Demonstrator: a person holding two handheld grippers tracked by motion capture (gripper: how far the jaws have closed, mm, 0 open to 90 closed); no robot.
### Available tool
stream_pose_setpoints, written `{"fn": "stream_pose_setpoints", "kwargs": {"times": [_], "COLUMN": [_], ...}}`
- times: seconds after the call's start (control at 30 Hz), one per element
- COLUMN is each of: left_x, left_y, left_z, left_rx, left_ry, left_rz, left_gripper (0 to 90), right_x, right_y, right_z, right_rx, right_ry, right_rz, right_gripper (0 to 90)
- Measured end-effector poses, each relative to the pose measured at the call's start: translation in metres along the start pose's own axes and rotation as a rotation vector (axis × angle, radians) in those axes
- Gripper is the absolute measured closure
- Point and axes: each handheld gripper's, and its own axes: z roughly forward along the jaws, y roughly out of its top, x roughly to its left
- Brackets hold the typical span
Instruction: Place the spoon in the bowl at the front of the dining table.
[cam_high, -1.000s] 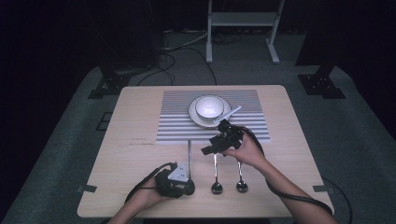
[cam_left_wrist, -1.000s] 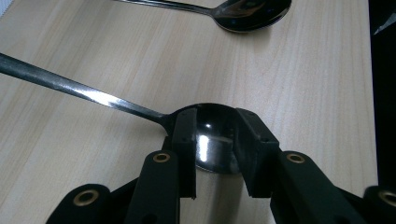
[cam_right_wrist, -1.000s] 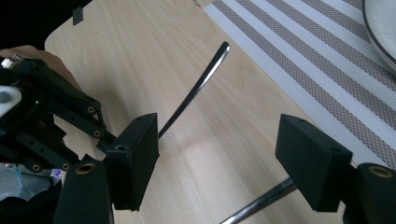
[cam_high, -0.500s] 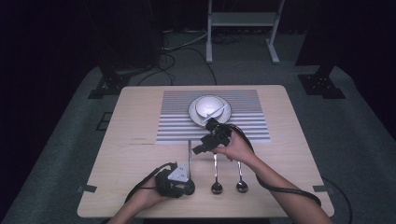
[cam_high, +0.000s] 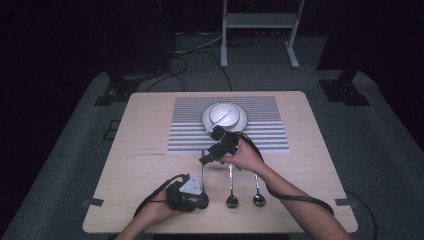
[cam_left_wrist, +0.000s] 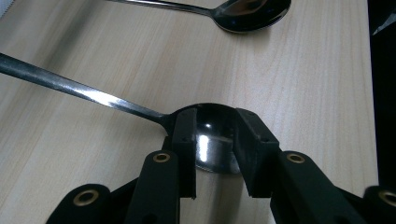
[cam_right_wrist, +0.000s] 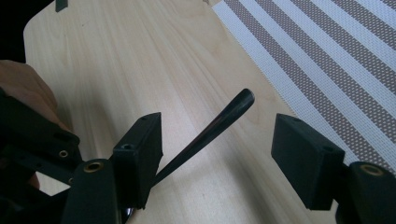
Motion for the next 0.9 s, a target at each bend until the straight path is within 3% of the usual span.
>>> {"fn": "stream_pose_setpoints", "kwargs": {"times": [0.23, 0.57, 0.83, 0.9], "left_x": [0.0, -0.001, -0.002, -0.002], "left_y": [0.0, 0.0, 0.001, 0.002], "left_z": [0.0, 0.0, 0.0, -0.001], "left_rx": [0.0, 0.001, 0.006, 0.012], "left_ry": [0.0, 0.003, 0.005, 0.019], "left_rz": [0.002, 0.004, 0.009, 0.014], "left_gripper": [69.9, 69.9, 68.9, 64.6], "right_x": [-0.001, -0.005, -0.007, -0.006], "right_y": [0.006, 0.013, 0.013, 0.013], "right_z": [0.008, 0.014, 0.01, 0.008], "right_rx": [0.009, 0.039, 0.033, 0.029], "right_ry": [-0.002, 0.015, 0.041, 0.048], "right_rz": [0.001, 0.027, 0.05, 0.055], "right_gripper": [38.6, 67.7, 72.4, 74.1]}}
